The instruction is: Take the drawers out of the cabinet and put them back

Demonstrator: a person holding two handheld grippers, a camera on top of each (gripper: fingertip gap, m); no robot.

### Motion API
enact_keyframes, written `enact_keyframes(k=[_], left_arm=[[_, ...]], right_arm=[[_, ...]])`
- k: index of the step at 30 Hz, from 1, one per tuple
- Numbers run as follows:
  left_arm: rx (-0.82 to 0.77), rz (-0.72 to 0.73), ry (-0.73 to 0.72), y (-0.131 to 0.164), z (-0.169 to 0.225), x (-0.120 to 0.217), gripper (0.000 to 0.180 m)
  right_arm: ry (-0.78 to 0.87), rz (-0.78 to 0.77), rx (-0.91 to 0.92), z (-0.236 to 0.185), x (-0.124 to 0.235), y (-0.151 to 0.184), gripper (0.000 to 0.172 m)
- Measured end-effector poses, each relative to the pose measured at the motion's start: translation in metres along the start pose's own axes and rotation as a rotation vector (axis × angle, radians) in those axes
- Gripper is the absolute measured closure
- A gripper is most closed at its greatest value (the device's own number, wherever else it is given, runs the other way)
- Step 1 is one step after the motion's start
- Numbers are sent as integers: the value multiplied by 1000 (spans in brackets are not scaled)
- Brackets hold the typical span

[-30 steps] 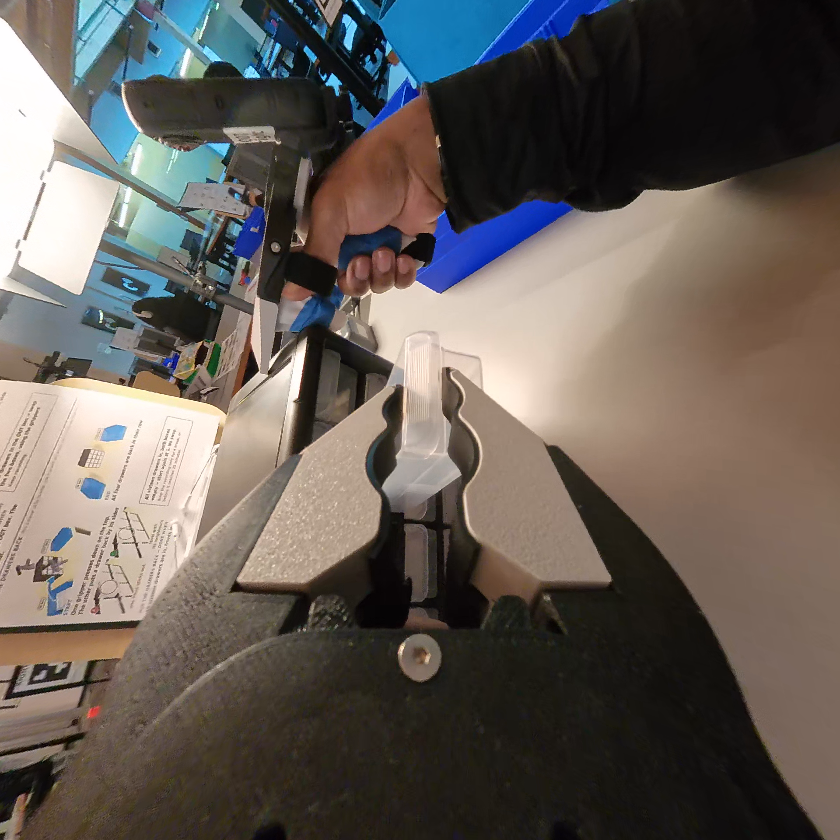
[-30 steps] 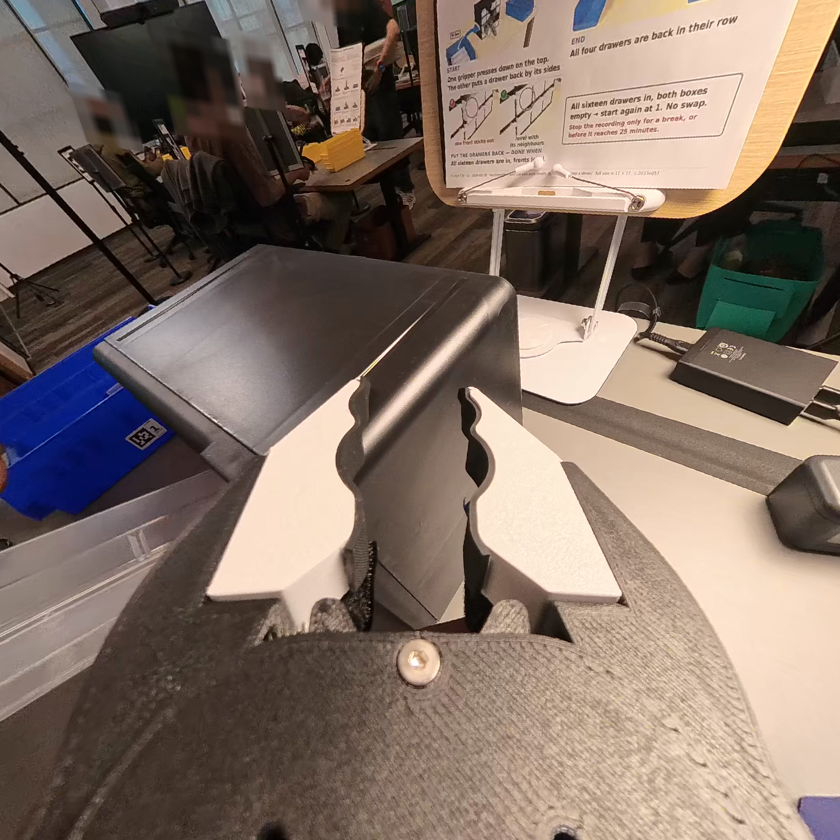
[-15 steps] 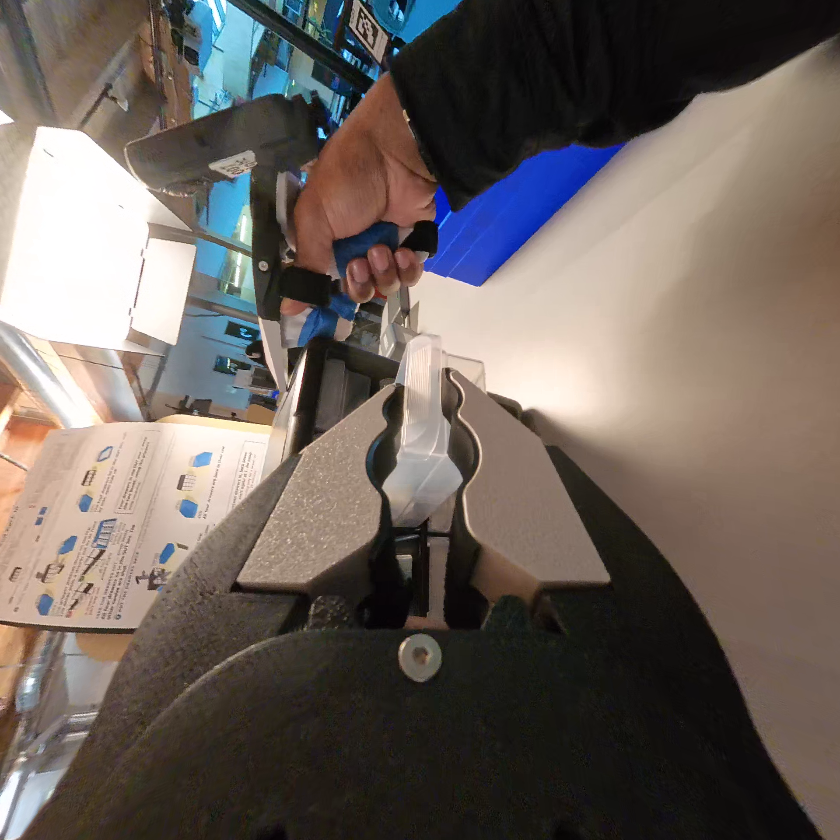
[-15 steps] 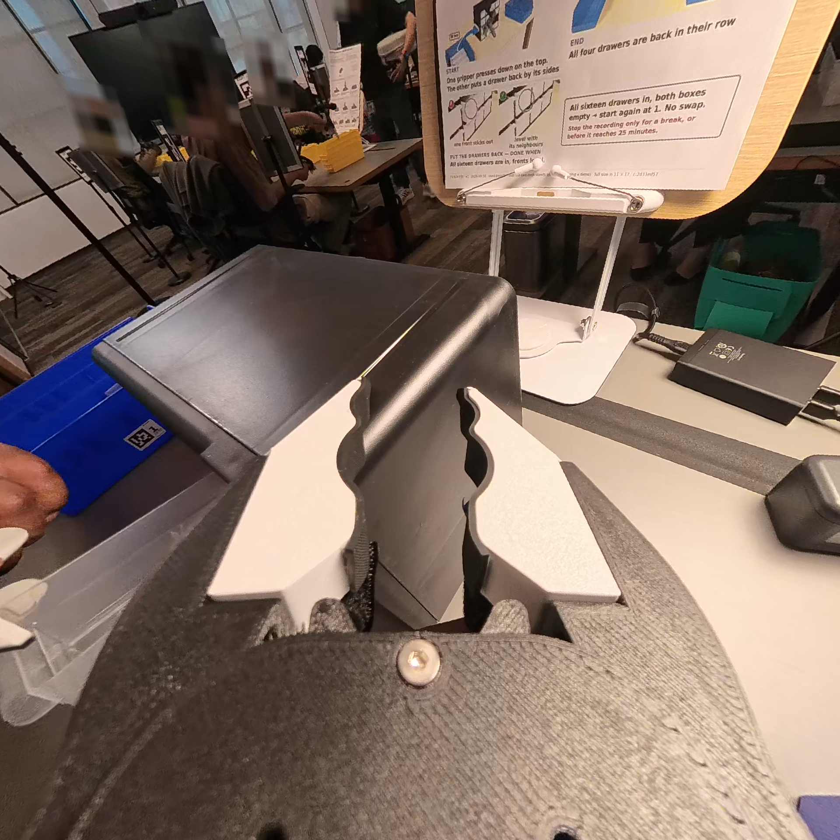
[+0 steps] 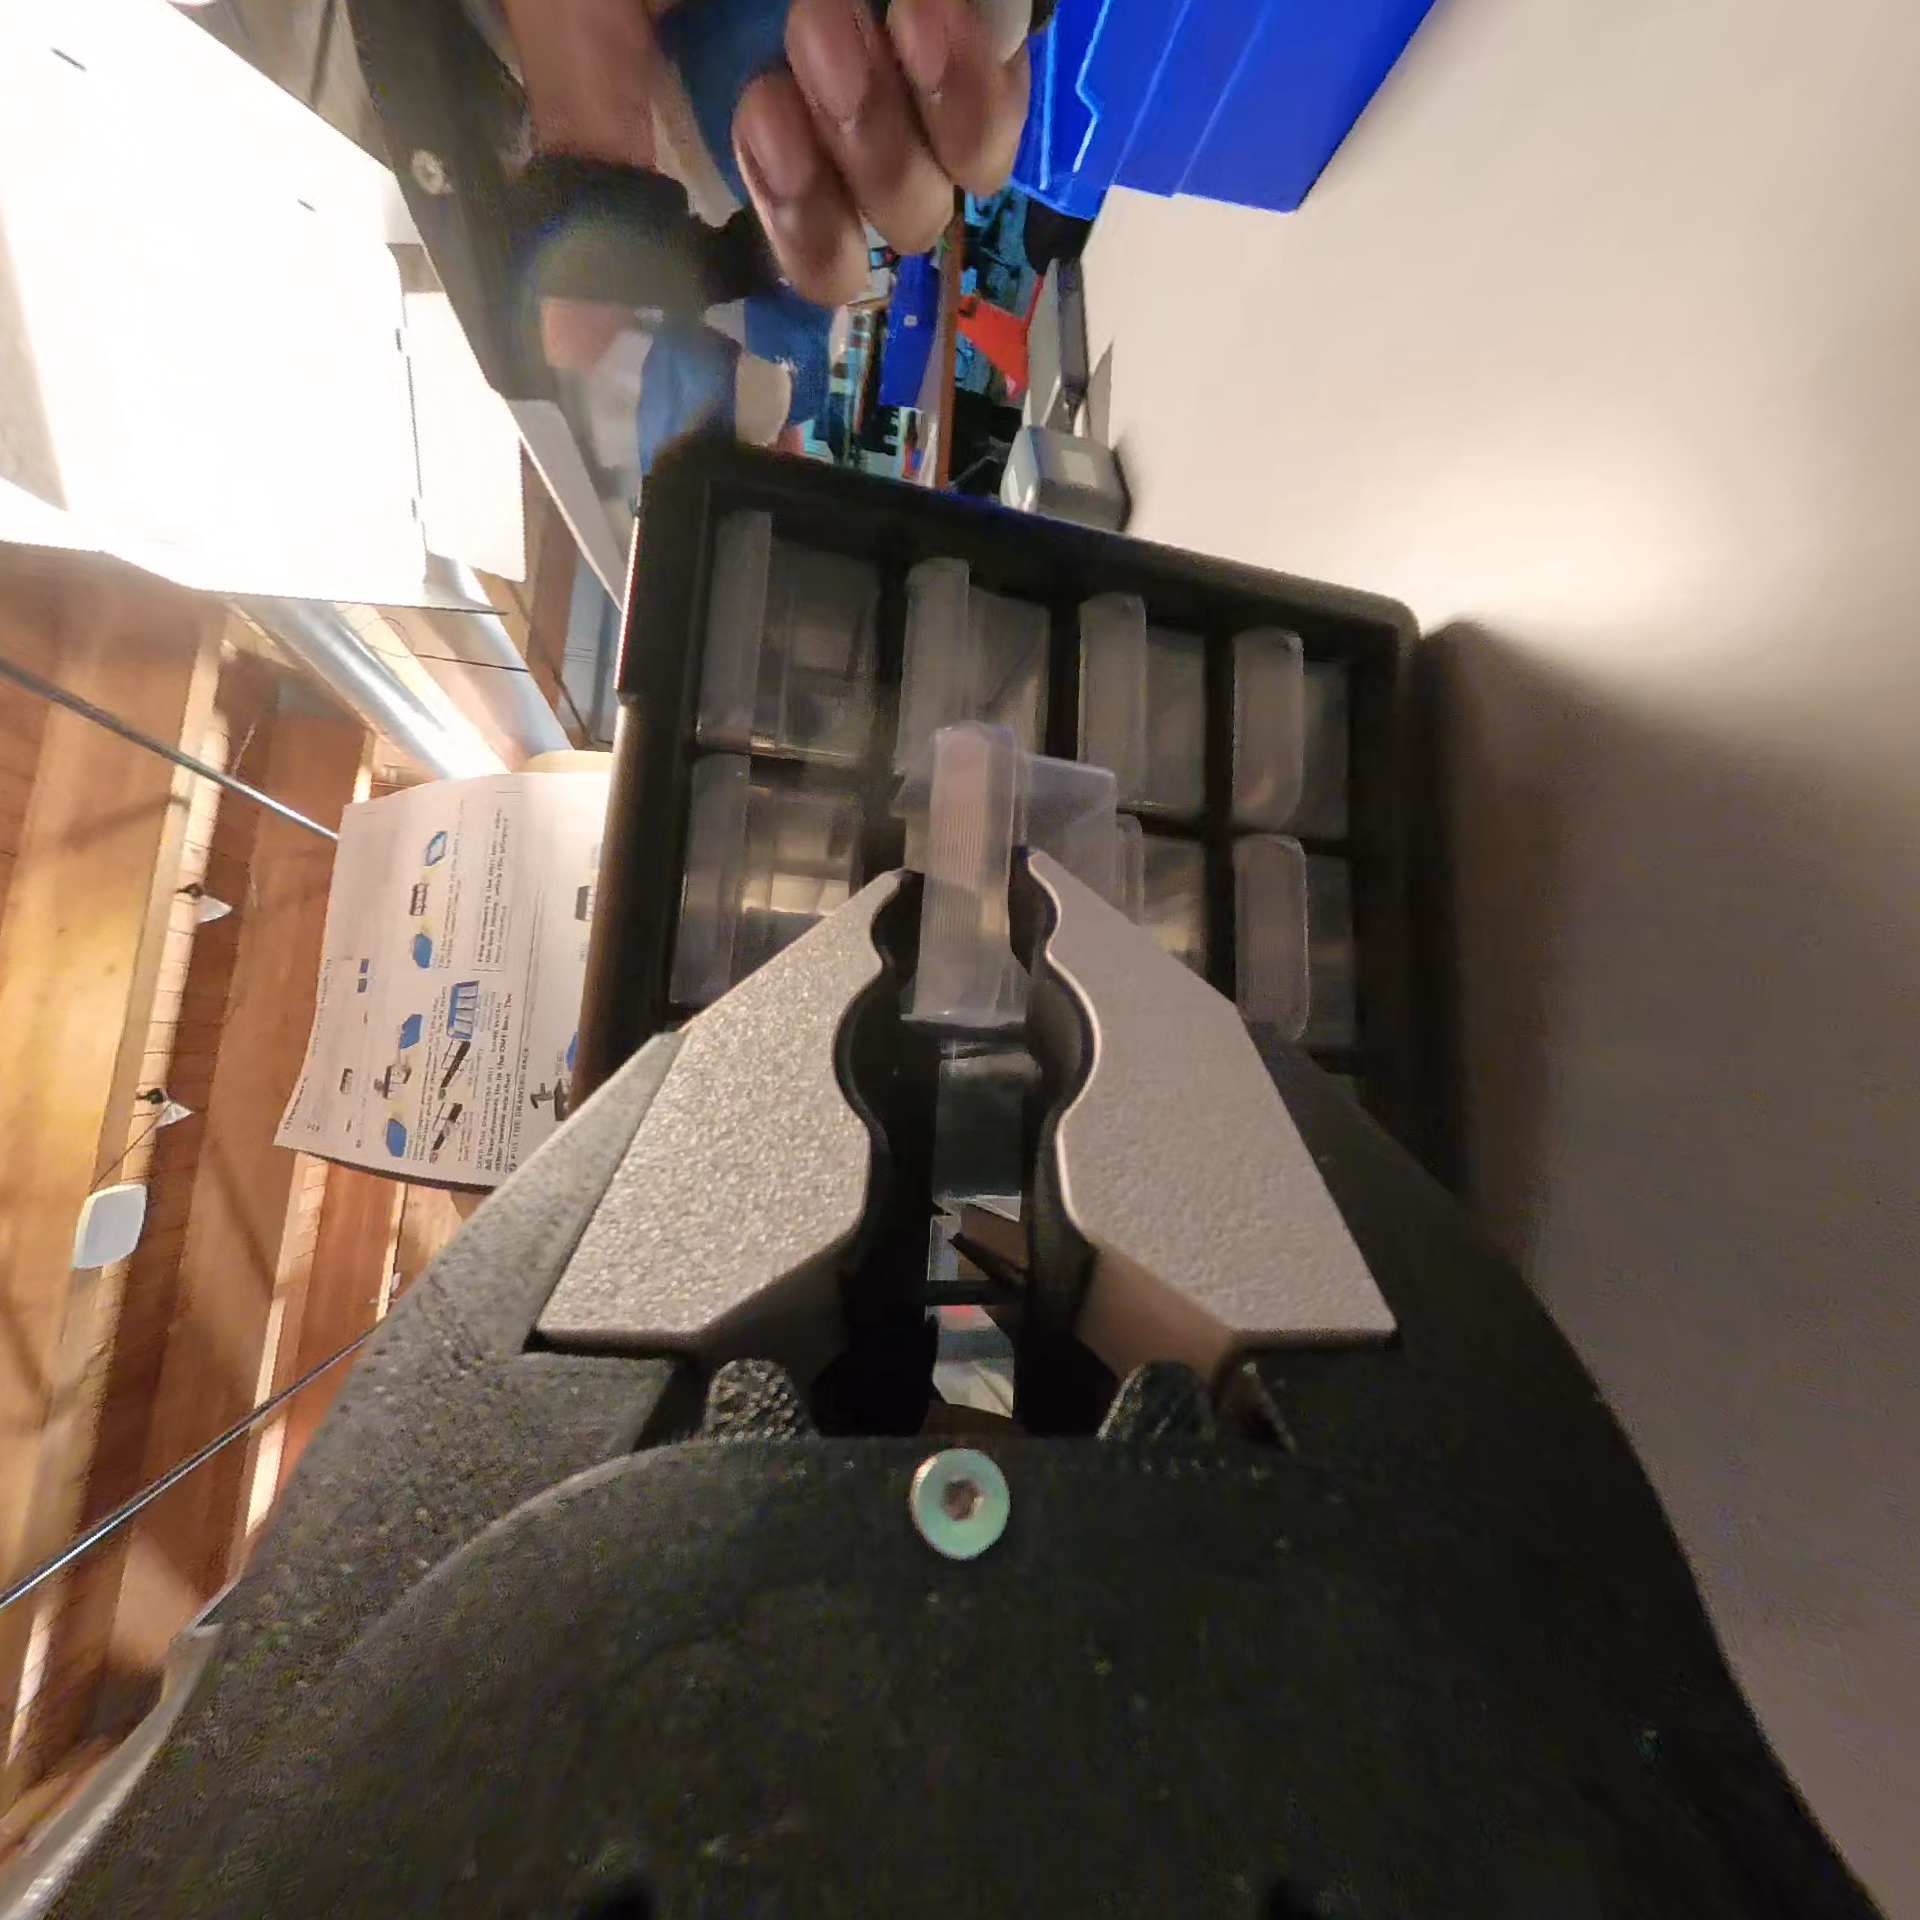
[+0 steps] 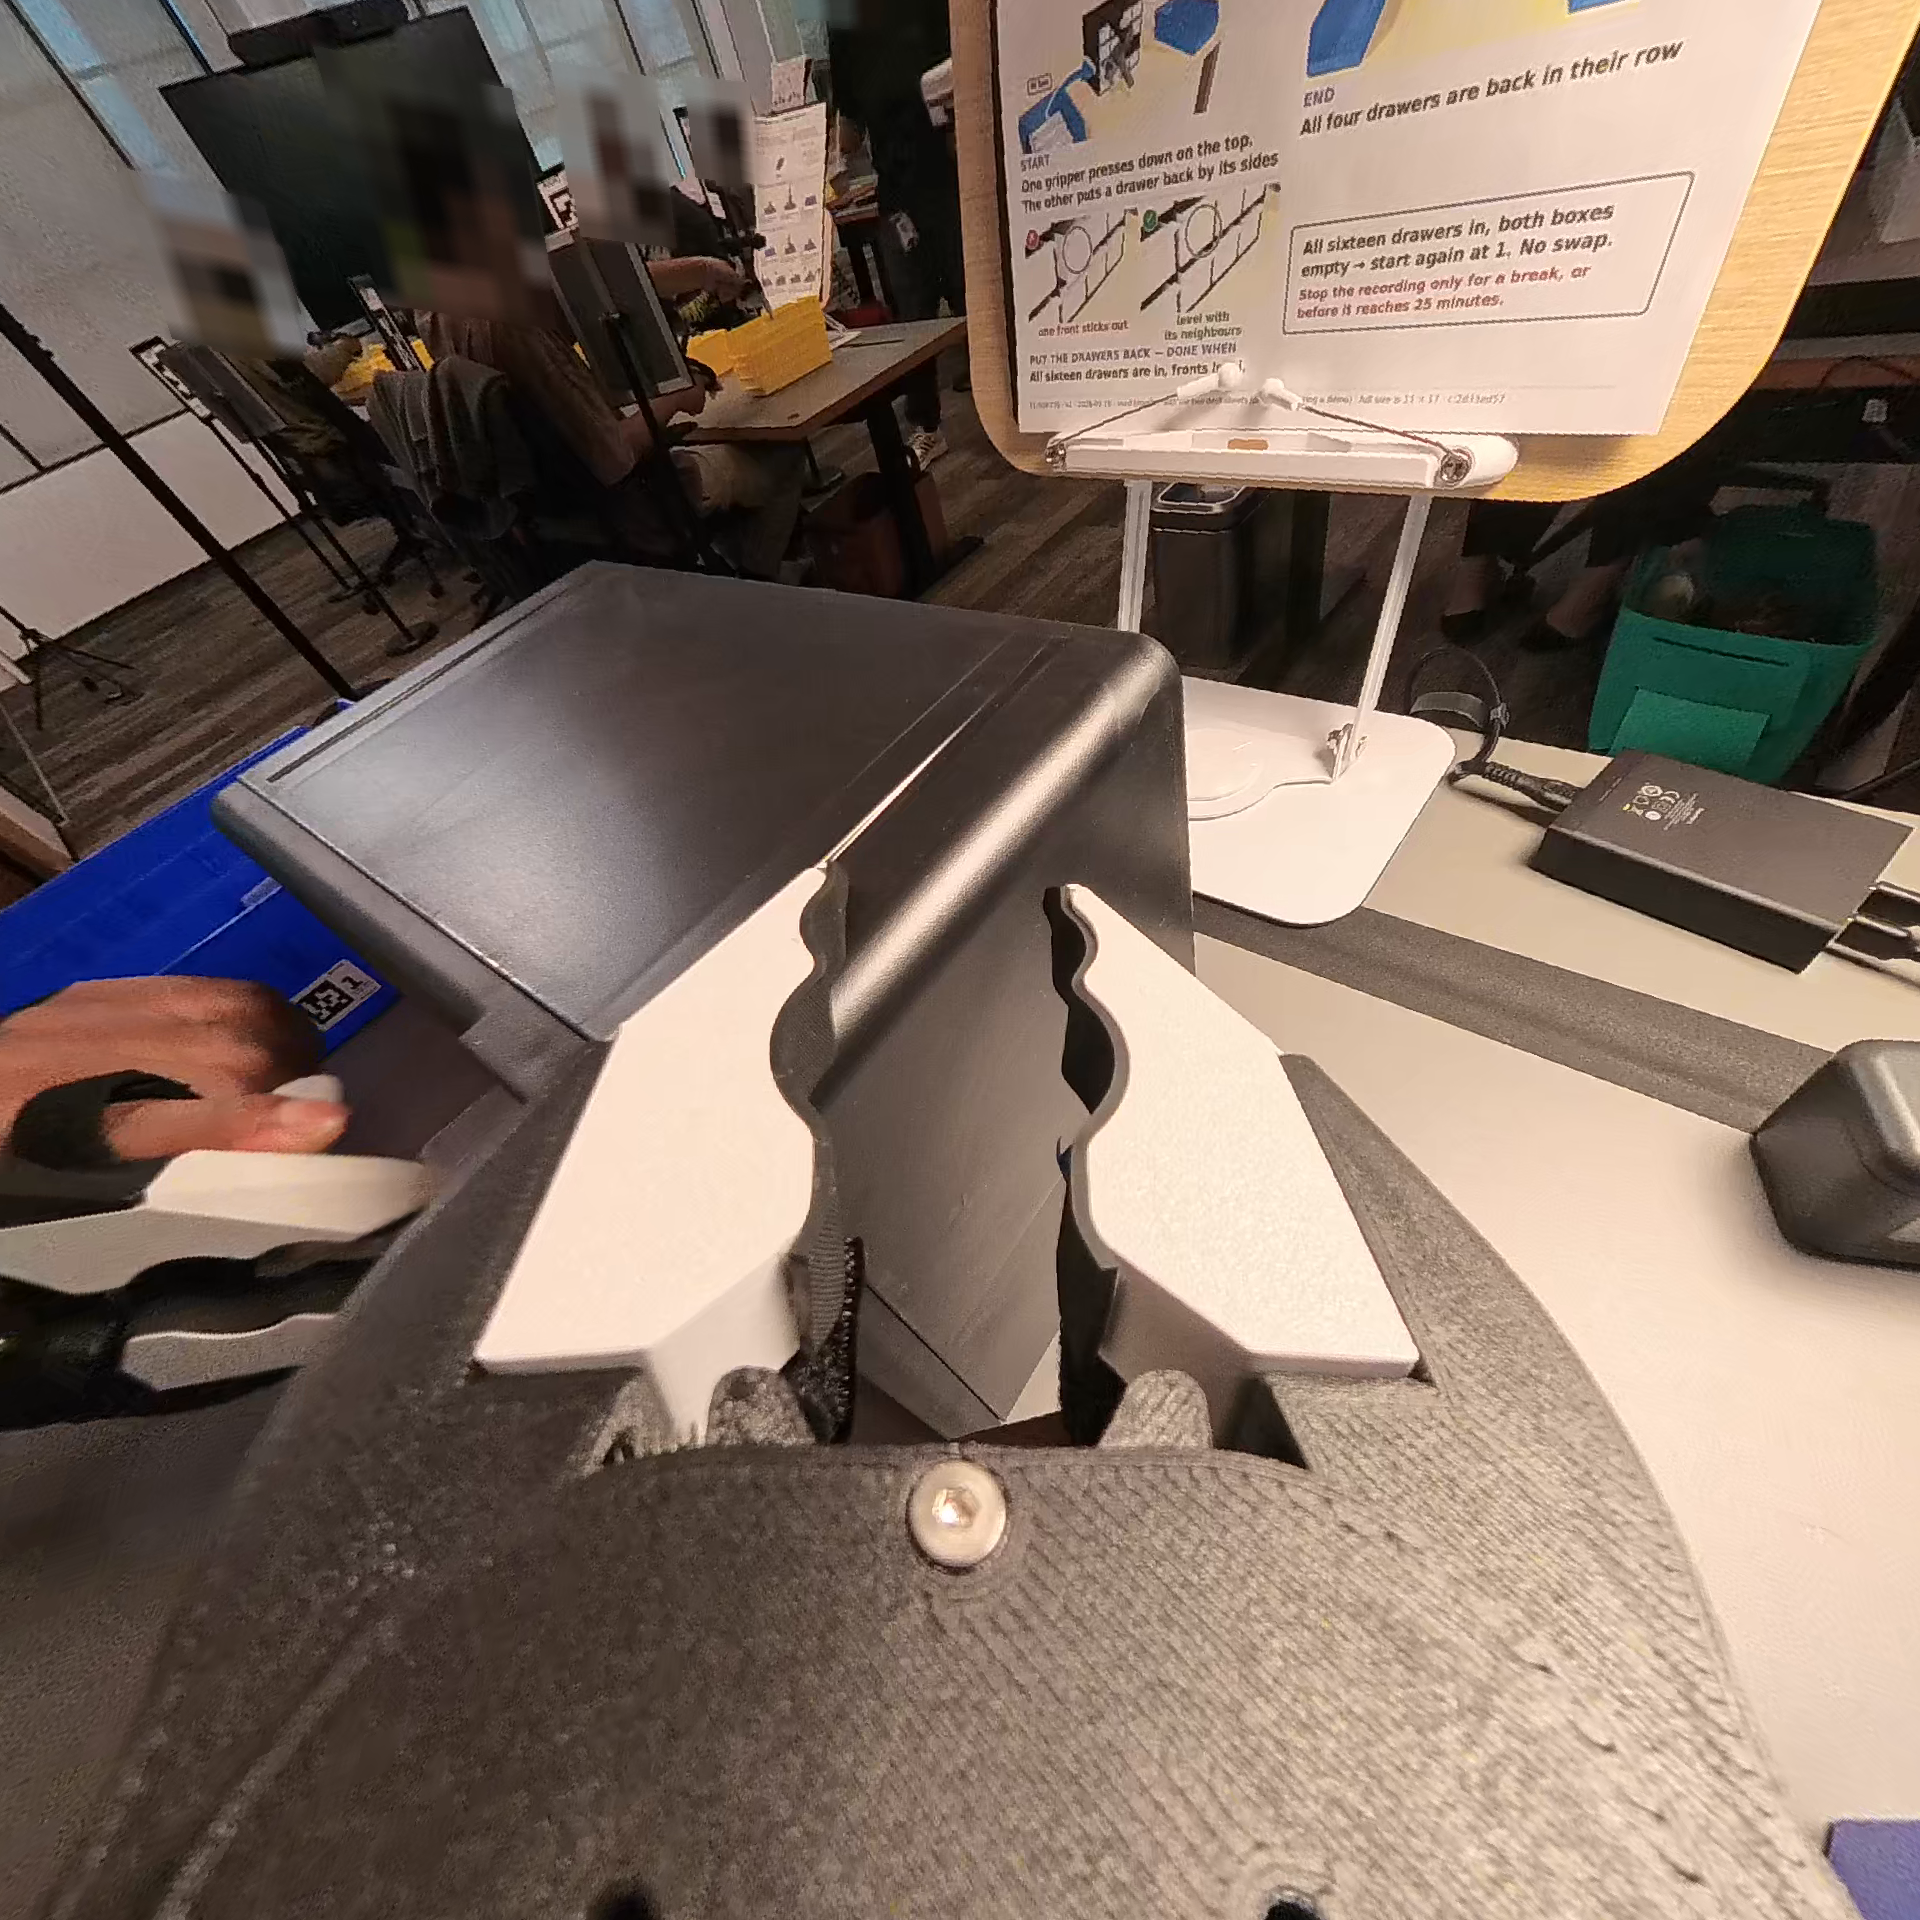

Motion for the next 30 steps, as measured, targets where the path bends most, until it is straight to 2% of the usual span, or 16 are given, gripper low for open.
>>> enact_keyframes(k=[4,8,12,16,20,25,26,30], left_arm=[[42,49,-41,-9,1,9,154],[88,121,-8,-18,5,21,164],[107,18,20,-4,6,3,171],[182,-67,30,10,1,-19,168],[204,-73,30,9,-2,-20,164],[259,-78,58,11,-6,18,155],[290,-86,69,15,-9,29,157],[425,-156,112,46,-36,82,148]], right_arm=[[-3,0,0,0,0,0,130],[-6,0,-3,0,0,0,130],[1,1,1,0,0,0,131],[5,2,2,0,0,0,131],[4,2,2,0,0,0,131],[-2,2,-1,0,0,0,131],[-4,2,-2,0,0,0,131],[-3,3,-3,0,0,0,131]])
Point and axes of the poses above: each gripper's, where its closed fingertips meet, x back along the fingers, y out of its underside, z = x × y across the jaws, the point moved 5 cm from there along x, back along the fingers, and after that the axes turned 6 degrees about -z, right-handed, at the moved point
